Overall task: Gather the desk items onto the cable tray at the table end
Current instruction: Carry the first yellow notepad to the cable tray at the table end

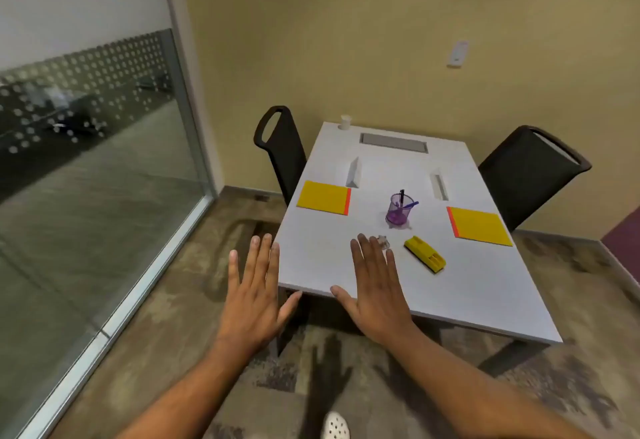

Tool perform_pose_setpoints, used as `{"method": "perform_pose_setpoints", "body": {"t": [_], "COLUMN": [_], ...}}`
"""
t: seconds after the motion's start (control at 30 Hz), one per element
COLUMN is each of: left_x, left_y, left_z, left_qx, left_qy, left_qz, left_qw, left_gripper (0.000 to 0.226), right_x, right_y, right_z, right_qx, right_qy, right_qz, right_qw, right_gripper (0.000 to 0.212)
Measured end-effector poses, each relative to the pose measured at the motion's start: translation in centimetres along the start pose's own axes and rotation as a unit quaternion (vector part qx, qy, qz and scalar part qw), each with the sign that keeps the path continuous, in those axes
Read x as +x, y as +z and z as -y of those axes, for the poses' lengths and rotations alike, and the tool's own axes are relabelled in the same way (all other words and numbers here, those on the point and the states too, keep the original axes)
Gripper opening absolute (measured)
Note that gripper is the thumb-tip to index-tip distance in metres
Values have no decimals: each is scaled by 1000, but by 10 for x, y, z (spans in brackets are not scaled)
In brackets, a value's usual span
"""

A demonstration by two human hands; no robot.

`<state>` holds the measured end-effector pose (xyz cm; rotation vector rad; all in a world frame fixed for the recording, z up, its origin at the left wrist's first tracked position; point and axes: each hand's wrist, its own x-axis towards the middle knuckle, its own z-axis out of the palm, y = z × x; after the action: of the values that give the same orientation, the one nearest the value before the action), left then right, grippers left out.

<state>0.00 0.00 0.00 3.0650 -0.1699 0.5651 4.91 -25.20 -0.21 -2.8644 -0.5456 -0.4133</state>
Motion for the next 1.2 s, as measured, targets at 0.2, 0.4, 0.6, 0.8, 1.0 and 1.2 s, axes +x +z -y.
{"method": "perform_pose_setpoints", "body": {"t": [0.2, 0.4, 0.6, 0.8, 1.0, 1.2], "left_x": [6, 22, 39, 51, 70, 100], "left_y": [39, 77, 96, 102, 128, 157], "left_z": [23, 58, 89, 132, 201, 306], "left_qx": [25, 50, 71, 71, 54, 18], "left_qy": [-42, -78, -114, -149, -159, -112], "left_qz": [31, 72, 100, 111, 128, 134], "left_qw": [998, 993, 986, 980, 978, 984], "left_gripper": [97, 96, 96, 96, 97, 97], "right_x": [41, 88, 123, 164, 214, 265], "right_y": [50, 100, 147, 181, 210, 235], "right_z": [13, 22, 29, 59, 105, 166], "right_qx": [39, 75, 115, 107, 106, 105], "right_qy": [-37, -42, -69, -97, -102, -72], "right_qz": [24, 69, 121, 155, 174, 173], "right_qw": [998, 994, 984, 977, 974, 977], "right_gripper": [94, 95, 94, 94, 91, 88]}}
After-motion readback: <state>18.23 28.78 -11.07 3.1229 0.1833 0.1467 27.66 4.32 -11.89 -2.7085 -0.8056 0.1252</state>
